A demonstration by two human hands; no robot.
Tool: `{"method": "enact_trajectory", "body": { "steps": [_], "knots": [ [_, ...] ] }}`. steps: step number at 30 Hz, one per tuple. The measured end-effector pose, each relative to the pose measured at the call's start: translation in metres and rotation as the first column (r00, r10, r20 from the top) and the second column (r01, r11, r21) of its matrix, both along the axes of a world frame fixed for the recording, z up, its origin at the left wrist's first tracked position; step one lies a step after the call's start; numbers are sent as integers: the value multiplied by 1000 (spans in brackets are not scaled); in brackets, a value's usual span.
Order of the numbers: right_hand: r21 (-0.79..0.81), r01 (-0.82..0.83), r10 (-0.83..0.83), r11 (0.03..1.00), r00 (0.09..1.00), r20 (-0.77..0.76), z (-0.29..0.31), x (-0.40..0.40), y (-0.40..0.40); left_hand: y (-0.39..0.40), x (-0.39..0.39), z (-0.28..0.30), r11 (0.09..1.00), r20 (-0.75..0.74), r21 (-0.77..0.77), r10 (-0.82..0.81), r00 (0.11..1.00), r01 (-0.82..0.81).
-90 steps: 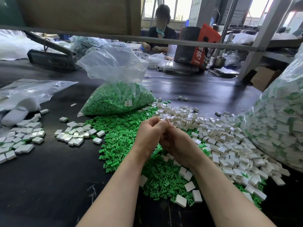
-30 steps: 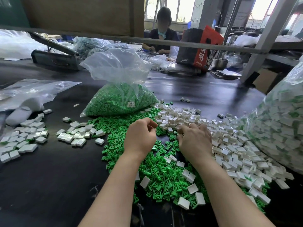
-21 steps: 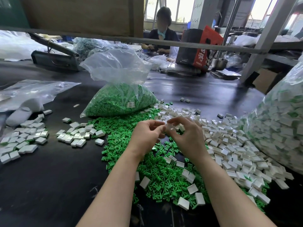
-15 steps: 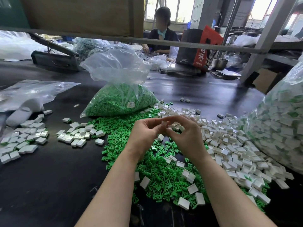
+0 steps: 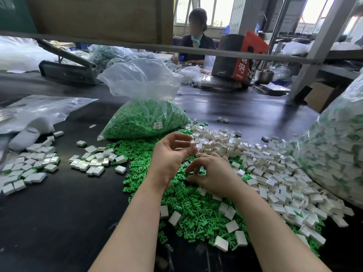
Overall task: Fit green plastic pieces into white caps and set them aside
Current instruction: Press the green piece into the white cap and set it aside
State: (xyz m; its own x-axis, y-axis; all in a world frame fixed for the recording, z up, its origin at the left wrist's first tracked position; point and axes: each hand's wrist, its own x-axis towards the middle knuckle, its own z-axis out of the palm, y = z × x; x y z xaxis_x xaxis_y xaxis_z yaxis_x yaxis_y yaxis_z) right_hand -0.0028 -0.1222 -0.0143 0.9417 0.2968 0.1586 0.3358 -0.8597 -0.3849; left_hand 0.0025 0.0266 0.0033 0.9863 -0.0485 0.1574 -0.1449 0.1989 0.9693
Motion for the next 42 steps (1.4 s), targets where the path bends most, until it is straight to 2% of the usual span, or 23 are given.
{"method": "enact_trajectory", "body": {
  "steps": [5, 10, 17, 24, 27, 30, 31, 33, 36, 39, 42],
  "knots": [
    [0, 22, -22, 1000, 999, 38, -3, 0, -2, -1, -1, 1, 1000, -10, -17, -16, 1000, 15],
    [-62, -64, 65, 996, 998, 12, -1, 0, 0, -2, -1, 1, 999, -28, 30, 14, 1000, -13],
    [-31, -20, 21, 999, 999, 38, 1, -3, 3, -2, 1, -2, 995, -51, 66, 73, 996, -69],
    [-118, -36, 43, 992, 998, 56, 4, -3, 7, 0, 2, -2, 997, -119, -12, 68, 991, -70],
    [-40, -16, 18, 999, 998, 65, 3, -4, 6, 2, 3, -2, 993, -147, -109, 34, 988, -51],
    [149, 63, -69, 987, 997, 34, 1, -5, 4, 4, 4, -2, 980, -187, -199, -14, 982, -24],
    [263, 95, -103, 960, 995, 17, 2, -4, 2, 5, 4, -2, 970, -199, -242, -35, 979, -15],
    [519, 139, -163, 843, 987, 0, 5, -3, -1, 6, 4, -2, 945, -225, -326, -76, 971, -2],
    [823, 138, -145, 551, 987, -69, 12, -3, -6, 7, 3, -2, 919, -252, -395, -116, 961, 7],
    [931, 143, -50, 337, 990, -133, 16, -5, -8, 6, 3, -2, 913, -252, -407, -138, 958, 25],
    [958, 130, 2, 255, 991, -136, 19, -6, -5, 5, 3, -2, 920, -243, -391, -147, 959, 42]
  ]
}}
